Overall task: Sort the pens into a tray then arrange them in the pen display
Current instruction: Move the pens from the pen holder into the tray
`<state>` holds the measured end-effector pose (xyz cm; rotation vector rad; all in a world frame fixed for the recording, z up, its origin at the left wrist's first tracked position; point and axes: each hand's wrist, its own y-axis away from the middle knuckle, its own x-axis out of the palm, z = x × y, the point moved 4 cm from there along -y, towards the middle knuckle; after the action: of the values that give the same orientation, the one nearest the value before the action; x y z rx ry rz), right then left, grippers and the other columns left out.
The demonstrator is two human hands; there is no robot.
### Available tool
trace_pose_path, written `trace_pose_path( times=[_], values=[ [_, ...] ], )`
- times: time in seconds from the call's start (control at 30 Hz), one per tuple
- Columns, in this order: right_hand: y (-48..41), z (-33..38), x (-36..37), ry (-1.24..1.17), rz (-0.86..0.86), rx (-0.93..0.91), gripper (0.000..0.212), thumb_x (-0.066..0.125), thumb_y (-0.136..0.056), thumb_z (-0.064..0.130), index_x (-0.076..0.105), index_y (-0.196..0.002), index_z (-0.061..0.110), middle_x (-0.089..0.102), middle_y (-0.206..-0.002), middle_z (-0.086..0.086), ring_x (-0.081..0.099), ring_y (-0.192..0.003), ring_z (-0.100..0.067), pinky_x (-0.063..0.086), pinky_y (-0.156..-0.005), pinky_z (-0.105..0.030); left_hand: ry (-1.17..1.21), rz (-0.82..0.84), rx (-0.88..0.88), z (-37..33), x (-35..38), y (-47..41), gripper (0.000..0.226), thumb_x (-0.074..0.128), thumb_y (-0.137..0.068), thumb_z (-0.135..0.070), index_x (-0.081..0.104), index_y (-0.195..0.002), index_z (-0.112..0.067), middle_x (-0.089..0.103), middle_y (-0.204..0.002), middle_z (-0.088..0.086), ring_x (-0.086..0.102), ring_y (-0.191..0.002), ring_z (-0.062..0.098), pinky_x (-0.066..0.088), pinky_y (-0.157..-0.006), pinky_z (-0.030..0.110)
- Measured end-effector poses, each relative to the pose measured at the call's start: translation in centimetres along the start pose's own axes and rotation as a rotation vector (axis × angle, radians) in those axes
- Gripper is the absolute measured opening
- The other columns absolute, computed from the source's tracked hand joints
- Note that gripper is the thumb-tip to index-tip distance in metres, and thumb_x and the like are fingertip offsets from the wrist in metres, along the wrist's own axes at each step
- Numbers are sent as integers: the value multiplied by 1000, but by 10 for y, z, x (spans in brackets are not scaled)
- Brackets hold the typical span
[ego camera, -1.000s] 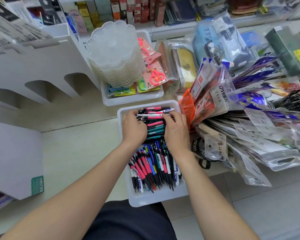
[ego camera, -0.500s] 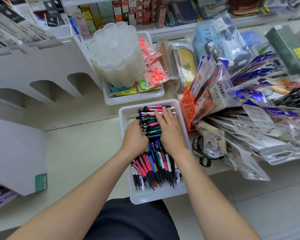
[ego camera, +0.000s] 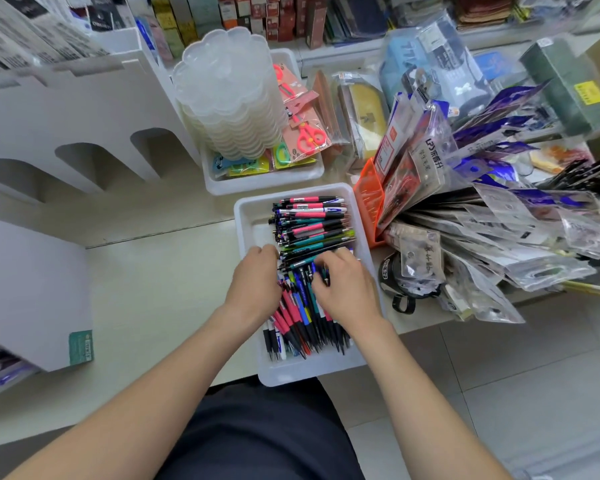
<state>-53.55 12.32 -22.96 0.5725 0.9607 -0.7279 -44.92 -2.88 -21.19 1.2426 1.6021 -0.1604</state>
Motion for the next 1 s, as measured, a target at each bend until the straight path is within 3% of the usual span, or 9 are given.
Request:
trace_pose_path(
  times=[0.1, 0.17, 0.33, 0.5, 0.7, 0.77, 0.87, 0.93, 1.0],
  values=[
    [22, -4, 7, -9, 66, 102, 22, 65, -102, 26, 70, -121, 16, 61, -114, -3, 62, -98, -23, 51, -77, -36, -140, 155, 35, -9, 8, 14, 25, 51, -88, 11, 48, -103, -8, 53, -105, 15, 60, -101, 38, 38, -73, 36],
    [30, -8, 9, -59, 22, 127, 26, 67, -104, 24, 71, -126, 12, 64, -115, -6, 64, -100, -25, 49, -80, -34, -122, 182, 67, -12, 19, 18, 26, 53, -86, 11, 52, -107, -5, 55, -114, 19, 57, -106, 38, 43, -81, 37],
    [45, -7, 7, -80, -61, 161, 35, 73, -98, 30, 70, -128, 13, 65, -116, -6, 65, -102, -26, 55, -78, -40, 131, 50, 105, -5, 40, 31, 52, 63, -89, -3, 48, -139, -1, 35, -154, 23, 31, -147, 43, 31, -121, 43],
    [54, -14, 12, -153, -12, 159, 43, 77, -94, 19, 67, -135, 14, 63, -119, -5, 66, -97, -27, 55, -88, -41, -70, 177, 197, 4, 62, 36, 116, 94, -75, -39, 24, -161, -5, 18, -168, 19, 16, -156, 43, 21, -129, 50],
    [66, -16, 19, -129, -131, 21, 19, 79, -95, 15, 78, -111, 4, 66, -99, -5, 65, -85, -22, 58, -77, -39, -310, 112, 383, -1, 52, 34, 120, 83, -82, -55, 15, -166, -2, 16, -172, 19, 14, -160, 36, 14, -130, 42],
    [70, -22, 15, -98, -200, 23, 21, 68, -102, 17, 76, -117, 4, 69, -109, -7, 64, -101, -25, 58, -90, -41, -411, 134, 425, 7, 55, 34, 132, 73, -80, -71, 4, -168, -1, 6, -175, 20, 5, -163, 38, 8, -133, 46],
    [71, -31, 19, -74, -86, 111, 54, 48, -111, 24, 40, -160, 3, 38, -167, -14, 30, -157, -28, 22, -129, -32, -517, 139, 484, 14, 61, 34, 152, 60, -64, -91, -6, -167, -2, -5, -176, 20, -4, -163, 41, 12, -132, 55],
    [76, -29, 30, -32, 88, 92, 71, 37, -114, 40, 6, -169, 6, -5, -178, -8, -9, -164, -21, -4, -130, -29, -510, 158, 504, 13, 63, 32, 151, 64, -66, -89, -7, -167, -2, -7, -176, 18, -4, -163, 39, 7, -132, 52],
    [83, -27, 36, 22, 150, 79, 77, 30, -113, 48, -3, -169, 6, -17, -176, -8, -19, -162, -19, -9, -130, -31, -554, 131, 546, 7, 61, 28, 144, 66, -74, -83, -6, -167, -1, -1, -176, 19, 1, -163, 39, 4, -132, 47]
  ],
)
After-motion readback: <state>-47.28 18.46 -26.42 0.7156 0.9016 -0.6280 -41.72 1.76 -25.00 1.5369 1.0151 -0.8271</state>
